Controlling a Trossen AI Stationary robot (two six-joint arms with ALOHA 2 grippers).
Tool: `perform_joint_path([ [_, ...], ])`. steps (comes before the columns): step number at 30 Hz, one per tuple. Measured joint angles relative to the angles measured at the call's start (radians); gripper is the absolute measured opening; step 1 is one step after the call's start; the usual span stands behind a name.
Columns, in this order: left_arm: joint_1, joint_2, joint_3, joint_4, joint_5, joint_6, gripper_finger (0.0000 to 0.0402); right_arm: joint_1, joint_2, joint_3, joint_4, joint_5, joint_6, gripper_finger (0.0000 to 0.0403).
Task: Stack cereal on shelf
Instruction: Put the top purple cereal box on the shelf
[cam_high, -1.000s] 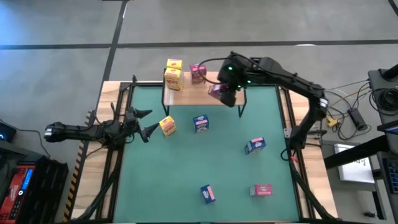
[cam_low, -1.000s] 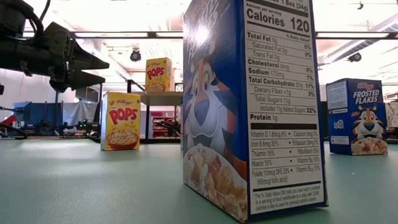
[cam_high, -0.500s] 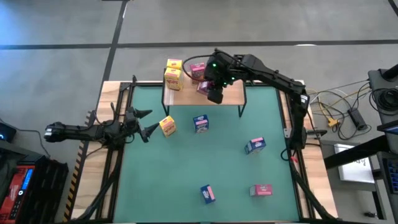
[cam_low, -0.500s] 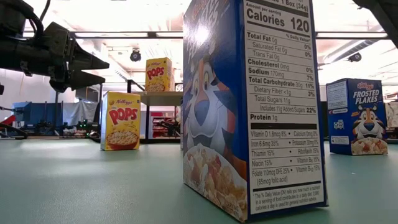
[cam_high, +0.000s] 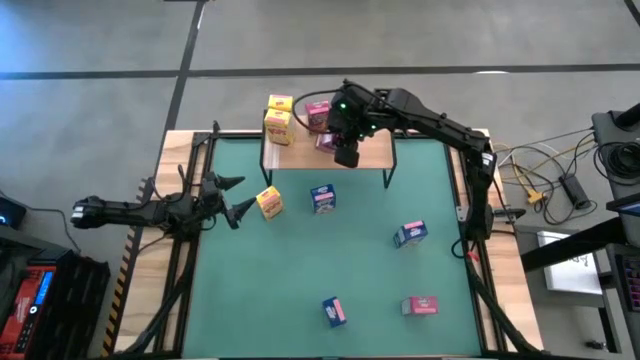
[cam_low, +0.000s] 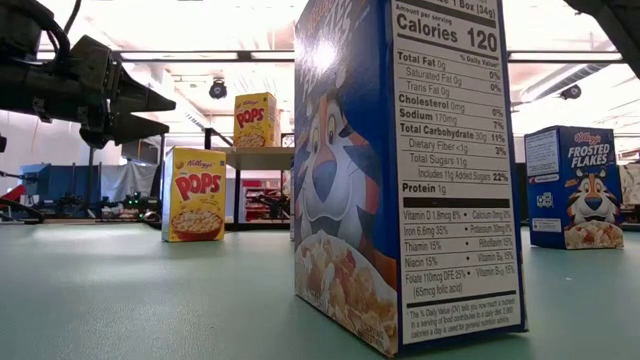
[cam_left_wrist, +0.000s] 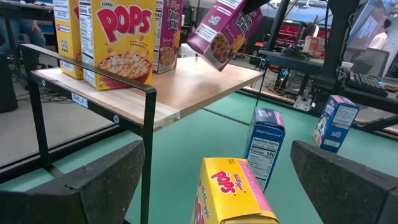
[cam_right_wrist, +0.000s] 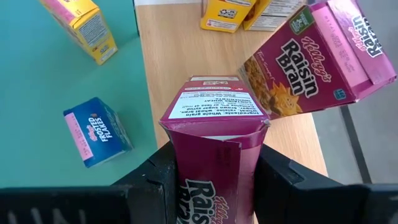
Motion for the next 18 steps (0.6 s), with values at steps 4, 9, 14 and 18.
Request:
perform_joint_path([
  [4, 0.000, 0.000, 0.000, 0.000, 0.000, 0.000, 0.0387, 0.005, 0.009, -0.001, 0.005, 0.000, -0.033, 0.0134],
  [9, 0.000, 0.000, 0.000, 0.000, 0.000, 0.000, 0.0387, 0.006, 0.010, -0.002, 0.015, -0.007, -0.057, 0.0134],
  [14, 0.000, 0.000, 0.000, 0.000, 0.000, 0.000, 0.0387, 0.007, 0.010, -0.002, 0.014, -0.026, -0.088, 0.0134],
  [18, 0.000, 0.000, 0.000, 0.000, 0.000, 0.000, 0.0387, 0.007, 0.010, -0.006, 0.022, -0.026, -0.115, 0.0134],
])
